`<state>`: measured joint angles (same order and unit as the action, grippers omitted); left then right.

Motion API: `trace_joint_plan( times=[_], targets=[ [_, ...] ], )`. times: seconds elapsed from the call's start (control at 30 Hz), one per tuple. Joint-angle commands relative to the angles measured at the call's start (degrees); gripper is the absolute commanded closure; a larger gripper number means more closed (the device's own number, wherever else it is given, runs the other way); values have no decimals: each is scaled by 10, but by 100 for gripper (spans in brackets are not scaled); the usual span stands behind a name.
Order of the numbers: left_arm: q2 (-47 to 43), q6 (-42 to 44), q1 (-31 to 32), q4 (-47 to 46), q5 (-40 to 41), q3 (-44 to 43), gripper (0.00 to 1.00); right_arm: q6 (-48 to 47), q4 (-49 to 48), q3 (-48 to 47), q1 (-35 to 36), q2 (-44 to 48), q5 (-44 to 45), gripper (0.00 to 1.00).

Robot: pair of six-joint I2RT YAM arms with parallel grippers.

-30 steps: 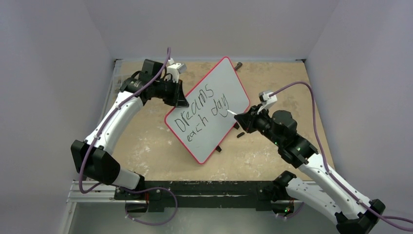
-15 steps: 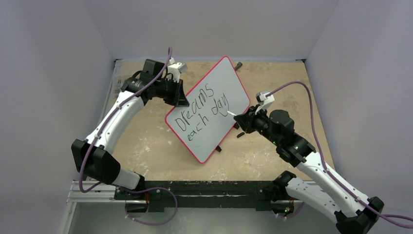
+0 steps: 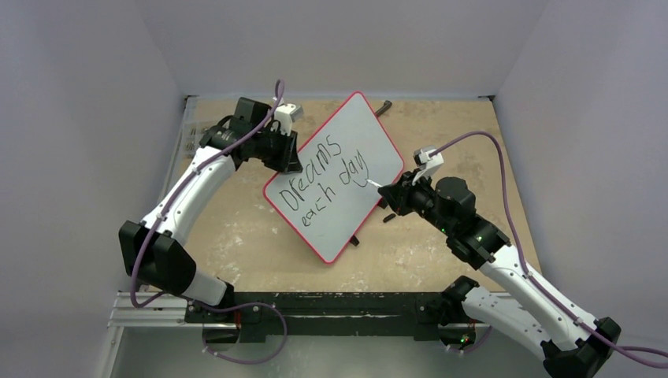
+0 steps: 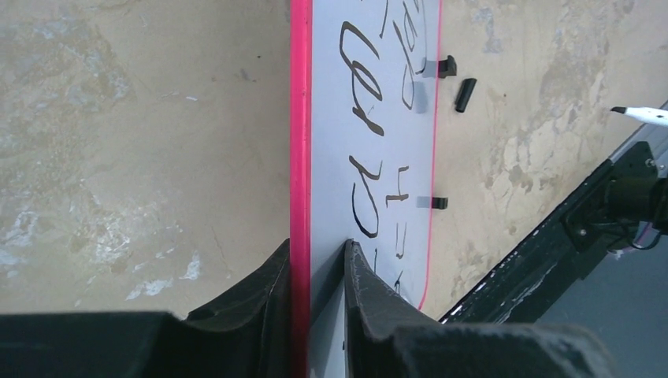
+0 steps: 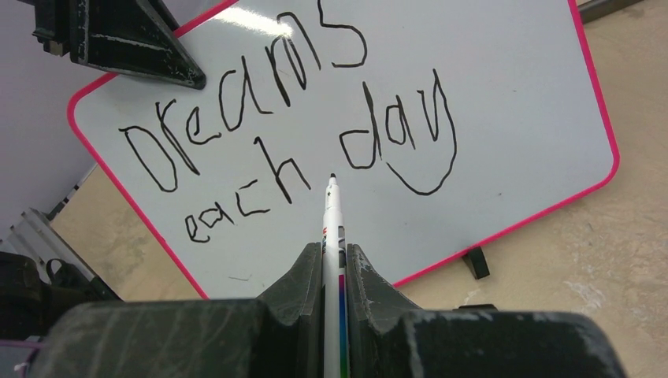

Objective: Write a sentence on the whiteboard
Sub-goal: Put down the whiteboard on the whiteboard stand.

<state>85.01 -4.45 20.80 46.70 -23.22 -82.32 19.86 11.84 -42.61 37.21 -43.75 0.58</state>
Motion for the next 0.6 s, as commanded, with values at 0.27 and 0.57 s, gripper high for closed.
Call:
trace_joint_plan(
  times=[0.27, 0.57],
  targets=[
    [20, 80, 14, 50, 117, 29, 74, -5, -11, 6, 2, 17, 3, 100],
    [16, 79, 14, 51, 127, 28, 69, 2, -13, 14, 2, 20, 0, 100]
  ],
)
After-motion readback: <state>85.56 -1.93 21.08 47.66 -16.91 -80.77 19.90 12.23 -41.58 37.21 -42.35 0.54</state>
